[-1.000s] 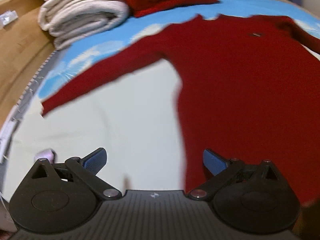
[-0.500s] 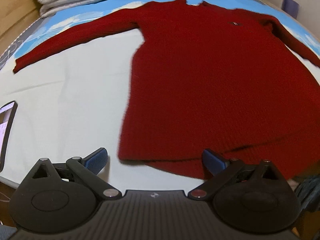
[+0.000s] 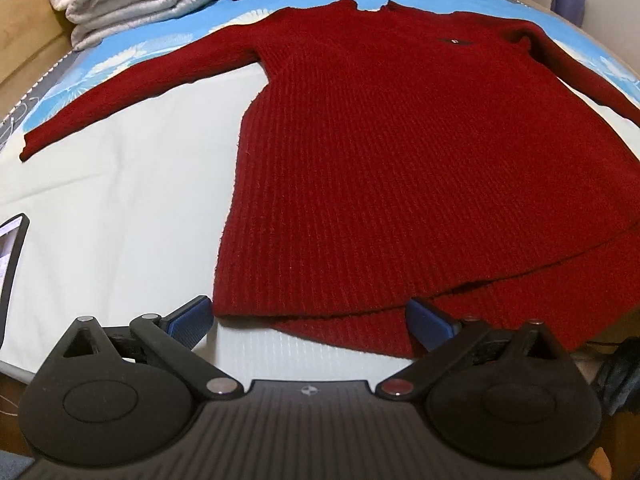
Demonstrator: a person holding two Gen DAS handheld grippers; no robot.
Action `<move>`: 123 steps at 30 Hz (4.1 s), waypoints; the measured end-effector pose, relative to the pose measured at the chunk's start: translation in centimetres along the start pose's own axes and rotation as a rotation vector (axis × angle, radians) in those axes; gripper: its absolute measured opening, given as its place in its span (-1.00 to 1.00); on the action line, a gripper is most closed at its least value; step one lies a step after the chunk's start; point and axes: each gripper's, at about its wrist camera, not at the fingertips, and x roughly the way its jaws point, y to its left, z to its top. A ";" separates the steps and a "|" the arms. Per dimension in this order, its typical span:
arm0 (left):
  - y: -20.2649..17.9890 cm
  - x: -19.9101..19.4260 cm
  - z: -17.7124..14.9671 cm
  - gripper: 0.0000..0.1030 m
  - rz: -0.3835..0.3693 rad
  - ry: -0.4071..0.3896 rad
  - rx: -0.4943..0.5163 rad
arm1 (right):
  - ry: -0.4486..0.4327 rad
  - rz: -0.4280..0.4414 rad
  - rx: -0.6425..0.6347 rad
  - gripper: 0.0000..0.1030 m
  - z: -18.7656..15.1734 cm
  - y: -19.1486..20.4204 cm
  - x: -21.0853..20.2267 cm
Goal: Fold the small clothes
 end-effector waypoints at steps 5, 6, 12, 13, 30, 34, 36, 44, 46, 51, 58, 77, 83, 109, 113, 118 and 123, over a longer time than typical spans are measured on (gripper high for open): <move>-0.1 -0.1 0.1 1.00 0.006 0.011 -0.033 | 0.002 -0.087 0.243 0.69 -0.3 -4.2 0.0; -0.3 -0.4 -0.1 0.99 0.006 0.006 -0.027 | 0.006 -0.061 0.265 0.58 -0.4 -4.4 0.1; -1.5 -1.1 -0.5 0.60 0.015 -0.061 0.021 | -0.011 0.113 0.291 -0.88 0.4 -4.2 -0.4; -1.2 -1.3 -0.5 0.17 0.020 -0.074 0.004 | -0.010 0.118 0.317 -0.89 0.9 -4.7 -0.4; 3.2 -3.8 -1.3 -0.73 -0.045 -0.118 -0.064 | 0.099 0.103 0.434 -0.94 -0.2 -6.4 -1.2; 1.9 -3.0 -1.6 0.03 -0.013 -0.118 0.003 | 0.112 0.092 0.403 -0.93 0.0 -5.6 -0.9; 2.0 -2.2 -1.4 0.03 -0.027 -0.110 -0.011 | 0.114 0.093 0.404 -0.93 -0.1 -5.6 -0.7; 1.5 -2.3 -1.1 -0.13 0.066 -0.167 0.014 | 0.120 0.087 0.394 -0.93 0.0 -5.6 -0.2; 1.3 -2.5 -1.2 -0.12 0.097 -0.175 0.037 | 0.121 0.087 0.395 -0.92 0.0 -5.6 -0.2; 2.5 -2.1 -1.4 0.11 0.147 -0.142 -0.023 | 0.124 0.082 0.394 -0.91 0.1 -5.5 -0.1; 2.1 -0.9 -0.7 0.62 0.187 -0.180 0.005 | 0.130 0.059 0.372 -0.91 0.5 -4.9 0.3; 3.6 0.1 -0.1 0.99 0.329 -0.124 -0.095 | 0.130 0.025 0.391 -0.38 0.1 -5.4 0.3; 2.9 -0.4 0.1 0.43 0.249 -0.156 -0.040 | 0.063 0.033 0.400 -0.15 0.3 -5.7 -0.4; 3.1 -1.0 -1.9 0.69 0.311 -0.144 -0.018 | 0.054 -0.019 0.295 0.22 0.7 -4.8 0.1; 3.7 -0.9 -0.9 0.69 0.322 -0.167 -0.065 | 0.032 -0.029 0.282 0.22 1.1 -4.5 -0.2; 3.8 -2.0 -0.2 0.69 0.304 -0.259 -0.104 | -0.029 -0.040 0.300 0.22 1.2 -4.8 -1.1; 2.2 -1.6 0.6 0.69 0.267 -0.286 -0.021 | -0.037 -0.042 0.299 0.23 1.4 -4.8 -1.1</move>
